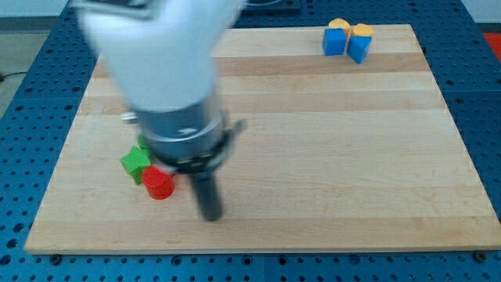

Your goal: Separate the blue cube from blue triangle and yellow blocks

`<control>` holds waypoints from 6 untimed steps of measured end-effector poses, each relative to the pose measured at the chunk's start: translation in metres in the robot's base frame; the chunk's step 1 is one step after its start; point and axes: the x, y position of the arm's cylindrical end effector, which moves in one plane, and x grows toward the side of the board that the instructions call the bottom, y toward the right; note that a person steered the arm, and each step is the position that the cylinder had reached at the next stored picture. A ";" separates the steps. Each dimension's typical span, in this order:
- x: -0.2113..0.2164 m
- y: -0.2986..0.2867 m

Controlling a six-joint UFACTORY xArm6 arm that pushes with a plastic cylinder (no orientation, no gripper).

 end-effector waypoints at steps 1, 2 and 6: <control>-0.041 0.092; -0.077 0.159; -0.318 0.316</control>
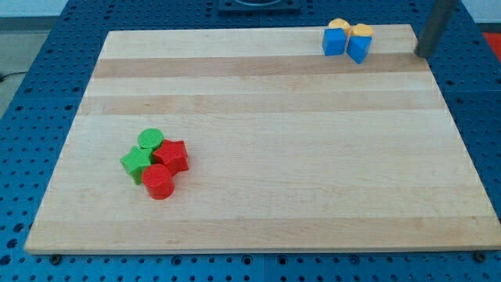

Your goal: Separate the blue cube from blue triangle and yellow blocks

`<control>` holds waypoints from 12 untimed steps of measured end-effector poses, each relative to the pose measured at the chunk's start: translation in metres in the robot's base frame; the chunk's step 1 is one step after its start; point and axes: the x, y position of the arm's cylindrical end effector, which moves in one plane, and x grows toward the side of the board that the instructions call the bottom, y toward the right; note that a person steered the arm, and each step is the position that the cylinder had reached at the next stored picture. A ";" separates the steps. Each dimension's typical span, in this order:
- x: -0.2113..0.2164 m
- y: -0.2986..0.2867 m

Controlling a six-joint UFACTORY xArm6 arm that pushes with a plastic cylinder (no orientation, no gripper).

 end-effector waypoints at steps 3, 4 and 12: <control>-0.038 -0.098; -0.001 -0.159; -0.010 -0.176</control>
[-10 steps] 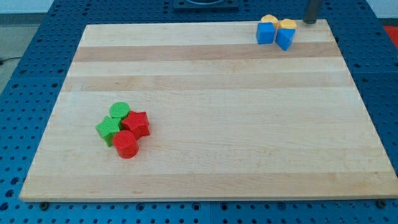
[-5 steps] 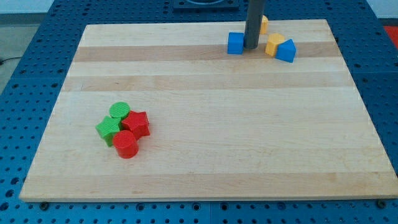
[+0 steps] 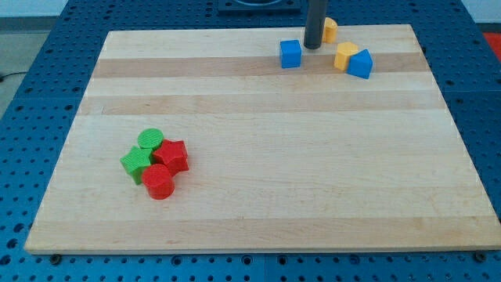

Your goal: Separate the blue cube from blue triangle and yellow blocks

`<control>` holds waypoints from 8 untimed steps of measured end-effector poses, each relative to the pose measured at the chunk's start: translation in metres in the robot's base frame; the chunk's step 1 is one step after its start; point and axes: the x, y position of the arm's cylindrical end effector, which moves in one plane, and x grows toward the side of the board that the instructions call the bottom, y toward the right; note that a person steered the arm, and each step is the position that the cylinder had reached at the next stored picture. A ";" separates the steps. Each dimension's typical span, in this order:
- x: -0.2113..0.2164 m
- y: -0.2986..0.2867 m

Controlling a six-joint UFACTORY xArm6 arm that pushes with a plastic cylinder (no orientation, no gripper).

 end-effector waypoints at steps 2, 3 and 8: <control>0.019 -0.032; 0.018 -0.057; 0.081 -0.070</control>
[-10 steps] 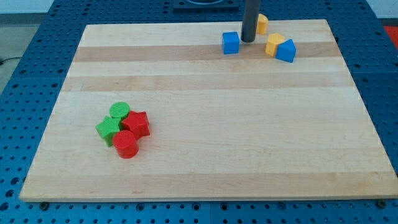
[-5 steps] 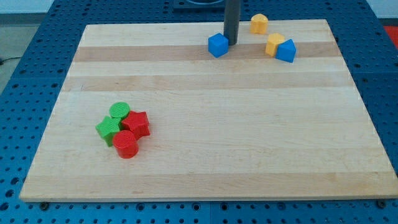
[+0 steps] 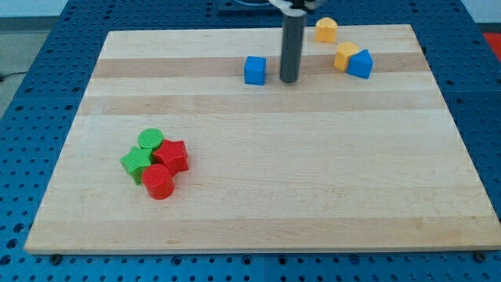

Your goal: Separate the blue cube from blue triangle and yellow blocks

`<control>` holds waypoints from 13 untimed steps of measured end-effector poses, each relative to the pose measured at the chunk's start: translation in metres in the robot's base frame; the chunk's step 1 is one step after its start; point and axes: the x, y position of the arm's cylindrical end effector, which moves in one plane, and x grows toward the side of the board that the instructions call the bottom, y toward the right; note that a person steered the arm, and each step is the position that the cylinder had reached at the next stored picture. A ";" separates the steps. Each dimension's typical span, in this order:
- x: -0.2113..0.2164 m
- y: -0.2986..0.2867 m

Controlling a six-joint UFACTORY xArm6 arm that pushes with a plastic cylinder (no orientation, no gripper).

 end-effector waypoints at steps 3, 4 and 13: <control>-0.043 -0.040; -0.025 -0.076; 0.080 -0.256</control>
